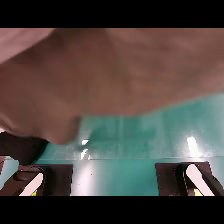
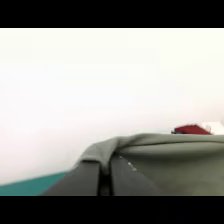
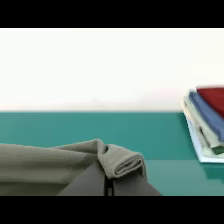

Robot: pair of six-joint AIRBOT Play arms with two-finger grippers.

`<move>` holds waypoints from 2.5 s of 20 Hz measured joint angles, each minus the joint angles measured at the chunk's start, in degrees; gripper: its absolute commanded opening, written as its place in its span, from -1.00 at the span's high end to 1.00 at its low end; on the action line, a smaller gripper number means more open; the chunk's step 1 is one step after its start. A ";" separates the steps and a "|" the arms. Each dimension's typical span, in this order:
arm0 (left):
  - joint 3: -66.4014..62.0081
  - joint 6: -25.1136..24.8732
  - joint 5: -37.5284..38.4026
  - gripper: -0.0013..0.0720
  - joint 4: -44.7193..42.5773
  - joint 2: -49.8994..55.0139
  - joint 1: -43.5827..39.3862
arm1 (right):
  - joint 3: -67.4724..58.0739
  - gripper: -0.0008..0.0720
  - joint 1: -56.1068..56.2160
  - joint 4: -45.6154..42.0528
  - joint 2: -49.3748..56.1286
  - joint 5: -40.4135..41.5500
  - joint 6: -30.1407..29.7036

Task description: Fold the shirts.

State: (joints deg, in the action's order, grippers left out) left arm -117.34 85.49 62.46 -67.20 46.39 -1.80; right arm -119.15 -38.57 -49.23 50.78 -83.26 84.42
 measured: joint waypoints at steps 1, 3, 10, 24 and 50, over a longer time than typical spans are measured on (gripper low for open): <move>1.68 0.33 0.87 0.89 -0.26 1.42 0.00 | 1.03 0.94 0.79 -0.15 0.87 -0.61 0.39; 6.08 0.90 2.45 0.88 0.85 5.46 0.00 | 4.98 0.94 4.48 -2.40 3.56 -1.77 0.96; 20.85 0.79 9.29 0.88 7.34 27.04 0.04 | 21.55 0.94 20.76 -18.16 21.05 -5.64 1.86; 24.22 -3.96 7.91 0.88 7.02 49.81 0.50 | 17.27 0.94 24.37 -21.20 44.68 -4.72 0.42; 82.97 4.66 9.90 -0.68 1.95 5.62 0.68 | 48.00 -0.14 21.16 -20.79 15.52 0.63 -1.09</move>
State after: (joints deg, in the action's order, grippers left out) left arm -34.37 90.15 72.36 -65.25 52.01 -1.13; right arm -71.16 -17.41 -70.02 66.30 -82.63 83.33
